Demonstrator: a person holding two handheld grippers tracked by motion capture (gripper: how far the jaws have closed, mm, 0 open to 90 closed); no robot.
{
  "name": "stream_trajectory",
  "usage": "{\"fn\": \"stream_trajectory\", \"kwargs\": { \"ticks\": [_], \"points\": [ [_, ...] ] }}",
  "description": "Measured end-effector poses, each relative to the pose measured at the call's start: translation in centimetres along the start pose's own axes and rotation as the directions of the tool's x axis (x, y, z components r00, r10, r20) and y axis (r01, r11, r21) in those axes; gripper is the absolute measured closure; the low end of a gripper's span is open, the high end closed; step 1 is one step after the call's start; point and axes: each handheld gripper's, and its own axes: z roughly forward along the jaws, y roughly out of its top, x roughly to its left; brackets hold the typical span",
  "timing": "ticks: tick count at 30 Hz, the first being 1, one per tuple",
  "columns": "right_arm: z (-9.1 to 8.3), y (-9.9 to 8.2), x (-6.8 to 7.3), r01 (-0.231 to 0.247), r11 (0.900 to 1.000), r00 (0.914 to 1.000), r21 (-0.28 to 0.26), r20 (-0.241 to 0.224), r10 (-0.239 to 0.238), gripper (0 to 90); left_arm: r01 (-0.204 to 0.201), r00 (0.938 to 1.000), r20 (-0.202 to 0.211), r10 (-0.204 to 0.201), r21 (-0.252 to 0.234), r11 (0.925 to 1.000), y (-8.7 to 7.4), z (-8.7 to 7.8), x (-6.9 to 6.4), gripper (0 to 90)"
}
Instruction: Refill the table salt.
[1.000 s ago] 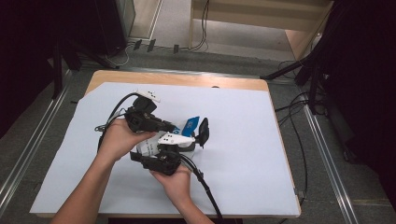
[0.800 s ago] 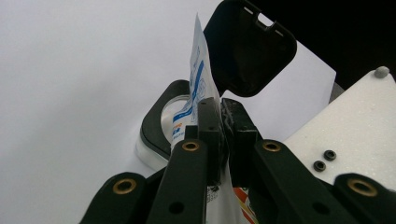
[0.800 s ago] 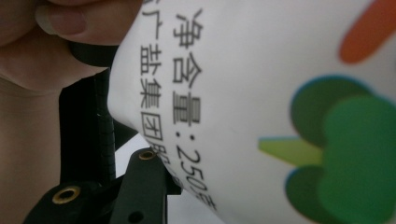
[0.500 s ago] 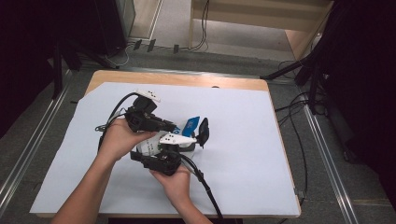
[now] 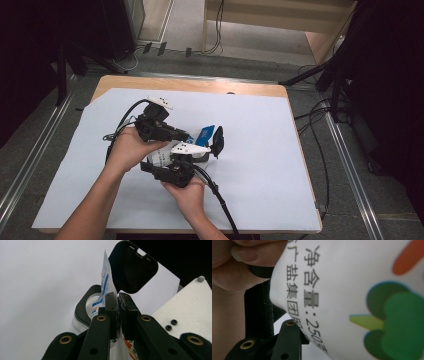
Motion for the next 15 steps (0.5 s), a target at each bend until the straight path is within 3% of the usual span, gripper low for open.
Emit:
{"fn": "stream_trajectory", "kwargs": {
  "ticks": [13, 15],
  "points": [
    [0.02, 0.08, 0.03, 0.013, 0.9999, 0.9999, 0.008, 0.003, -0.013, 64.0, 0.002, 1.0000, -0.005, -0.002, -0.001, 1.0000, 0.00, -0.04, 0.00, 86.8],
    [0.03, 0.10, 0.21, 0.041, 0.9990, 0.9991, 0.015, 0.014, -0.041, 62.9, -0.001, 0.9999, -0.010, 0.001, -0.001, 1.0000, 0.01, -0.11, 0.03, 86.9]
  ]
}}
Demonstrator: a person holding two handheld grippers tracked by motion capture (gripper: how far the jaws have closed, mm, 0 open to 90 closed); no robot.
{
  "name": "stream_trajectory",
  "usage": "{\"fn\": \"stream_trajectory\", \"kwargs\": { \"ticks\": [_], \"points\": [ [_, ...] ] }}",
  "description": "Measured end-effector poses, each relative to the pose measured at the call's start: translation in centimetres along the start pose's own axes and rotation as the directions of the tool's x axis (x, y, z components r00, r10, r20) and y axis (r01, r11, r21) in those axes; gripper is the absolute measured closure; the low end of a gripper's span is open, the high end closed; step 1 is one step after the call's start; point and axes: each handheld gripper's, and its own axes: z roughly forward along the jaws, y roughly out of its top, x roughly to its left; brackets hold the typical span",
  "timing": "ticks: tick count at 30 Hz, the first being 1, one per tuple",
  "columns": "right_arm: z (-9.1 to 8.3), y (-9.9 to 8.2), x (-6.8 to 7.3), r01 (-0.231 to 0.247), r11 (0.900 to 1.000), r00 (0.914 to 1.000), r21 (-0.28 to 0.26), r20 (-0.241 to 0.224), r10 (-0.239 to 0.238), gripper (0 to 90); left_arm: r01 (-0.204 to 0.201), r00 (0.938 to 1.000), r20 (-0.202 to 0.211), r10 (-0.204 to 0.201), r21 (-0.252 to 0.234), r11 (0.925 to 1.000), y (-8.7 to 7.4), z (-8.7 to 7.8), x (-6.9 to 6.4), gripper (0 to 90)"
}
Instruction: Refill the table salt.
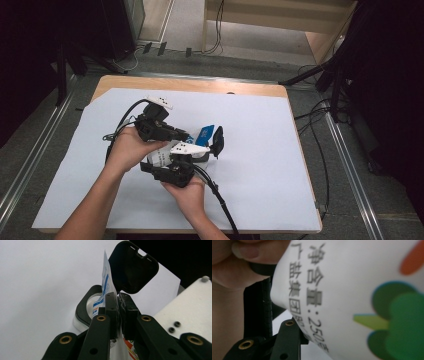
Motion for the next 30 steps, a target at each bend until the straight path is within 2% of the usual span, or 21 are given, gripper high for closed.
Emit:
{"fn": "stream_trajectory", "kwargs": {
  "ticks": [7, 16, 30],
  "points": [
    [0.09, -0.11, 0.22, 0.037, 0.9992, 0.9992, 0.017, 0.017, -0.037, 61.5, 0.001, 1.0000, 0.008, -0.001, -0.003, 1.0000, 0.00, 0.05, -0.09, 87.3],
    [0.13, -0.04, -0.03, -0.005, 0.9999, 1.0000, 0.013, 0.004, 0.005, 65.0, -0.007, 1.0000, 0.006, 0.007, -0.006, 1.0000, 0.07, 0.19, -0.22, 86.7],
    [0.11, 0.03, -0.04, -0.020, 0.9998, 0.9996, -0.001, -0.017, 0.020, 65.5, -0.008, 0.9999, 0.014, 0.008, -0.014, 0.9999, 0.04, 0.04, -0.11, 85.9]
  ]
}}
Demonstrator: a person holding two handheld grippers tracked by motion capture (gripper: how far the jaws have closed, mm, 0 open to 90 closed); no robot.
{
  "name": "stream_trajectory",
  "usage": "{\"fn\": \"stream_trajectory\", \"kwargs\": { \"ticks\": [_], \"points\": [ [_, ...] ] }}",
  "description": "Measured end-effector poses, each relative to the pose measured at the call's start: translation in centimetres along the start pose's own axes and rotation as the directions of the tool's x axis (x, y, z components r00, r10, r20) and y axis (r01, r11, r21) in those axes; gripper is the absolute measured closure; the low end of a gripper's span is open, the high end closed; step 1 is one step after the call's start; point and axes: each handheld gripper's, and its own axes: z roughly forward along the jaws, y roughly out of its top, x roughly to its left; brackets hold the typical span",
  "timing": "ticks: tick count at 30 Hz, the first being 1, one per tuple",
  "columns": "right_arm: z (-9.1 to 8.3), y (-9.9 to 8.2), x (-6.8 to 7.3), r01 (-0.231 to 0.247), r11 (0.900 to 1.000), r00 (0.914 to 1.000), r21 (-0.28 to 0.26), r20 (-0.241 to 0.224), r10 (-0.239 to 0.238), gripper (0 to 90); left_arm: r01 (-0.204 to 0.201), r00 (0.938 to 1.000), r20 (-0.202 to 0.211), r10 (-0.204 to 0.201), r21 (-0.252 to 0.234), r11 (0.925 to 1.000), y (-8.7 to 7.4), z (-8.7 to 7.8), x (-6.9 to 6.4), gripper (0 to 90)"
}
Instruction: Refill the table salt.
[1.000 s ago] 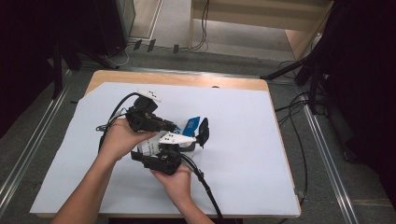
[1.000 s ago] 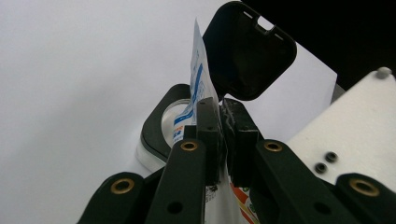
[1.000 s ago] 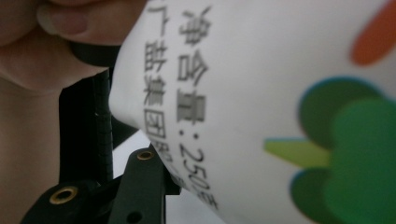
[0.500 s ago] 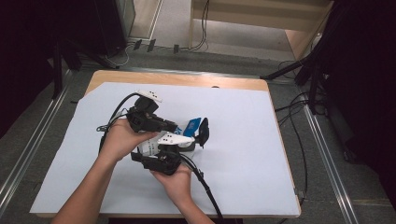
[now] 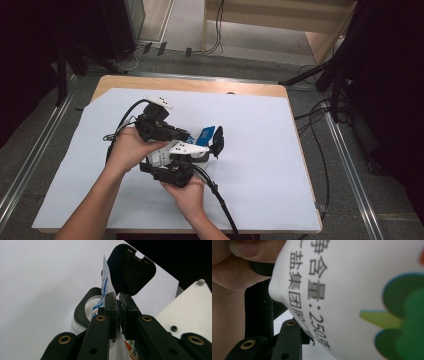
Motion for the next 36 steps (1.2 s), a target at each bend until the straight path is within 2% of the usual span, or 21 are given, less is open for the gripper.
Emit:
{"fn": "stream_trajectory", "kwargs": {
  "ticks": [6, 36],
  "points": [
    [-0.02, 0.03, -0.02, -0.017, 0.9999, 0.9998, -0.004, -0.011, 0.017, 65.7, -0.001, 1.0000, 0.002, 0.001, -0.002, 1.0000, -0.02, 0.00, 0.04, 85.3],
    [0.12, 0.06, -0.11, -0.008, 0.9999, 0.9999, -0.009, -0.006, 0.008, 65.9, 0.008, 1.0000, 0.001, -0.008, -0.004, 1.0000, 0.02, 0.03, 0.06, 85.7]
  ]
}}
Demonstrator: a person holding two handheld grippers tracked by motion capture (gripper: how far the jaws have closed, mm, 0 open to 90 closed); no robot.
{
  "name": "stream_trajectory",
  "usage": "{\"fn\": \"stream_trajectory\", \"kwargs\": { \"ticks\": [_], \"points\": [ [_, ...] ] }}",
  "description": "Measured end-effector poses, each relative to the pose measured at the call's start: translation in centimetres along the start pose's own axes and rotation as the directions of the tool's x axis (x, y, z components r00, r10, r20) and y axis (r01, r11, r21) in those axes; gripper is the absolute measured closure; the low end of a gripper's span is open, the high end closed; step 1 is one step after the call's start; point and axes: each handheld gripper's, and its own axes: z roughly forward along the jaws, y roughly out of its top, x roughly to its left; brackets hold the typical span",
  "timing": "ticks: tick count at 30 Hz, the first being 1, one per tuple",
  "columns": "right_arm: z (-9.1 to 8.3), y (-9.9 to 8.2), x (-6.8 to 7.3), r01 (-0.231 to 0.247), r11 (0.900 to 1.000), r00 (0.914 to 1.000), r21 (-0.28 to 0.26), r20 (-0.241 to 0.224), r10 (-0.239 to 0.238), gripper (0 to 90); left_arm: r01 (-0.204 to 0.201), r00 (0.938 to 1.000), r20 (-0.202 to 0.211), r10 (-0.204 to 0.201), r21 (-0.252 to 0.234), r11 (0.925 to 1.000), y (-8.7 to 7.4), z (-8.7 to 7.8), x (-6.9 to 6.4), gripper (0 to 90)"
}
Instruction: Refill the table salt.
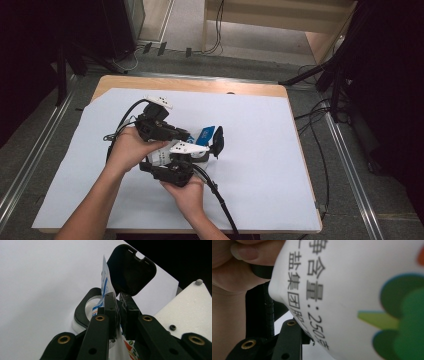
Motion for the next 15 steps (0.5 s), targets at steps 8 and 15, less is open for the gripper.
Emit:
{"fn": "stream_trajectory", "kwargs": {
  "ticks": [8, 15],
  "points": [
    [0.18, 0.04, 0.11, 0.020, 0.9997, 0.9997, 0.011, 0.011, -0.020, 65.2, 0.005, 0.9996, -0.029, -0.005, 0.002, 1.0000, 0.00, -0.12, 0.02, 89.2],
    [0.09, 0.12, 0.31, 0.047, 0.9988, 0.9984, 0.015, 0.029, -0.048, 62.9, 0.016, 0.9990, -0.041, -0.016, -0.009, 0.9998, 0.04, -0.26, 0.07, 89.4]
  ]
}}
